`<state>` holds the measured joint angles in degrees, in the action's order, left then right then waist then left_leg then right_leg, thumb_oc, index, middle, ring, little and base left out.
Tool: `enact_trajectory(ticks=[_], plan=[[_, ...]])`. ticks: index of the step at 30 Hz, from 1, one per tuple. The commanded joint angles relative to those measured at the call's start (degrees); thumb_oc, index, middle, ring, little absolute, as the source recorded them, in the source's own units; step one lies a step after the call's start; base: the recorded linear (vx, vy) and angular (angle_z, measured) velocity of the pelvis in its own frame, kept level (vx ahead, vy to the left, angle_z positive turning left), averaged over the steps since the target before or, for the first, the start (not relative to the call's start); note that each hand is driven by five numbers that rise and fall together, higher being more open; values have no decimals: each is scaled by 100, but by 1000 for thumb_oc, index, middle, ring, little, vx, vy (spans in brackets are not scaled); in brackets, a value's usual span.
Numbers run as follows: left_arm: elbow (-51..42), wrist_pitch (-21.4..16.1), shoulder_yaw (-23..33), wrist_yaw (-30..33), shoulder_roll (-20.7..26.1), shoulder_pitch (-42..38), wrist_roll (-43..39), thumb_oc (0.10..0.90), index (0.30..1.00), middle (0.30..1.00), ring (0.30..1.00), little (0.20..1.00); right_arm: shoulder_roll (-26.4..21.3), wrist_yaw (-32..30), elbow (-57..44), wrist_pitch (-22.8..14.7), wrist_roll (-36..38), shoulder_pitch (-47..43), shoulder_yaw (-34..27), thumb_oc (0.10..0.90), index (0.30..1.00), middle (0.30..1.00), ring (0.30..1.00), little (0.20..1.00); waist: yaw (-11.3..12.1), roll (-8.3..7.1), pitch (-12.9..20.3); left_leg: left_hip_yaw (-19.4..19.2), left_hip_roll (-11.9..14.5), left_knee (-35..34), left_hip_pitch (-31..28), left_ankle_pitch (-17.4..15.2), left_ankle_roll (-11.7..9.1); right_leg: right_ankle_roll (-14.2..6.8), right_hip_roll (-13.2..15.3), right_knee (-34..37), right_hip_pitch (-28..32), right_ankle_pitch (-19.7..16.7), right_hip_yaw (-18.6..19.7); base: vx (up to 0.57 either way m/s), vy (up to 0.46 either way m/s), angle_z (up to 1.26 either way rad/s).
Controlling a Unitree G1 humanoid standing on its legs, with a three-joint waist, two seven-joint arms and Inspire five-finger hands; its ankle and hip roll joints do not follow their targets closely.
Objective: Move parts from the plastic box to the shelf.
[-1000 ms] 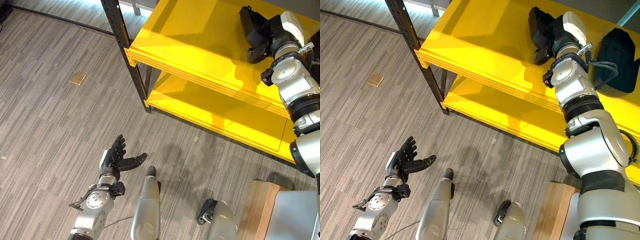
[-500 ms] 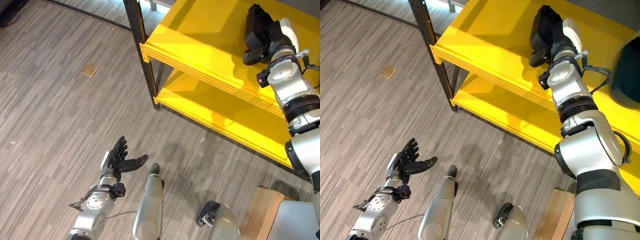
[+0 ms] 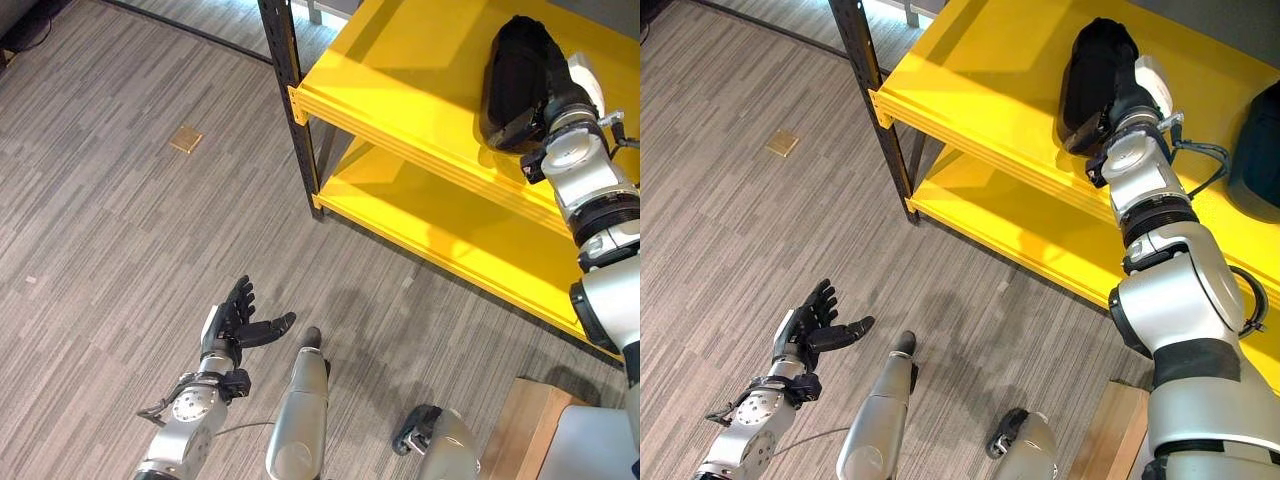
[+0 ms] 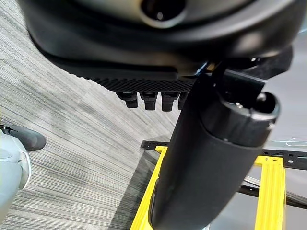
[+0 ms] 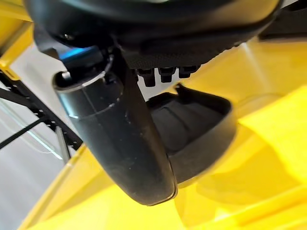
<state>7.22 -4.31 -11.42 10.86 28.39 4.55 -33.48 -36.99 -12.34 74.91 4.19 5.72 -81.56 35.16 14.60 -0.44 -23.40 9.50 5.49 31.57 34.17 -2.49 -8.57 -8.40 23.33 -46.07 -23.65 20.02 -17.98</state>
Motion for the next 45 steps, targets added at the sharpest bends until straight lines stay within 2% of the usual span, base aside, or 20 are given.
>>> enact_trajectory(ticks=[1,6,7,17,20,22,23,36,40,45], plan=[[-477,-611,-16,22,270,-121,18,900,1000,1000,1000,1000,-468,-229,-168,-280,5,-889,218,900,1000,1000,1000,1000,65,72,443,379,53,609,-107,-1047,282,167,-363,233,-62,-333,176,0,0,0],[-458,-617,-25,10,292,-131,23,900,1000,1000,1000,1000,-457,-217,-243,-308,35,-926,237,900,1000,1000,1000,1000,67,65,442,374,57,593,-116,-1039,277,168,-357,247,-61,-333,174,-5,-1,1],[-400,-603,-21,6,303,-176,33,900,1000,1000,1000,1000,-429,-226,-638,-379,63,-954,290,900,1000,1000,1000,1000,38,31,460,356,74,576,-196,-1044,266,175,-362,252,-16,-334,206,0,0,0],[-279,-584,55,-3,328,-235,31,900,1000,1000,1000,1000,-361,-239,-1338,-472,112,-911,302,900,1000,1000,1000,1000,-42,-86,529,294,127,425,-431,-1031,250,166,-395,470,162,-432,219,1,0,-2],[-285,-562,170,-12,340,-215,32,900,1000,1000,1000,1000,-361,-231,-1855,-485,46,-837,322,900,1000,1000,1000,1000,-120,-220,614,184,183,100,-680,-930,227,138,-473,865,393,-633,221,4,2,-1],[-292,-551,173,-21,348,-217,40,900,1000,1000,1000,1000,-340,-249,-1938,-485,42,-815,298,900,1000,1000,1000,1000,-139,-246,631,166,189,10,-740,-888,222,133,-486,975,449,-686,220,-32,23,-15],[-290,-550,177,-38,360,-223,47,900,1000,1000,1000,1000,-331,-230,-1992,-494,44,-789,290,900,1000,1000,1000,1000,-161,-267,652,136,177,-113,-728,-698,246,172,-477,1132,452,-876,170,-73,39,-15],[-433,-508,373,-76,373,-161,139,900,1000,1000,1000,1000,24,-165,-2411,-494,-104,-250,15,900,1000,1000,1000,1000,-313,-447,974,-162,213,-1138,-1415,-338,250,0,-566,2504,1129,-1514,96,13,20,-8],[-477,-489,443,-98,379,-97,164,900,1000,1000,1000,1000,93,-108,-2441,-490,-144,-105,-53,900,1000,1000,1000,1000,-317,-501,1048,-221,207,-1167,-1565,-391,291,-67,-537,2723,1293,-1648,131,41,51,-7],[-508,-424,407,-171,366,-84,308,900,1000,1000,1000,1000,114,-7,-2524,-447,-193,321,-361,900,1000,1000,1000,1000,-329,-536,1195,-372,-72,-1056,-1801,-629,455,-232,-278,3094,1696,-2048,191,53,153,-11]])
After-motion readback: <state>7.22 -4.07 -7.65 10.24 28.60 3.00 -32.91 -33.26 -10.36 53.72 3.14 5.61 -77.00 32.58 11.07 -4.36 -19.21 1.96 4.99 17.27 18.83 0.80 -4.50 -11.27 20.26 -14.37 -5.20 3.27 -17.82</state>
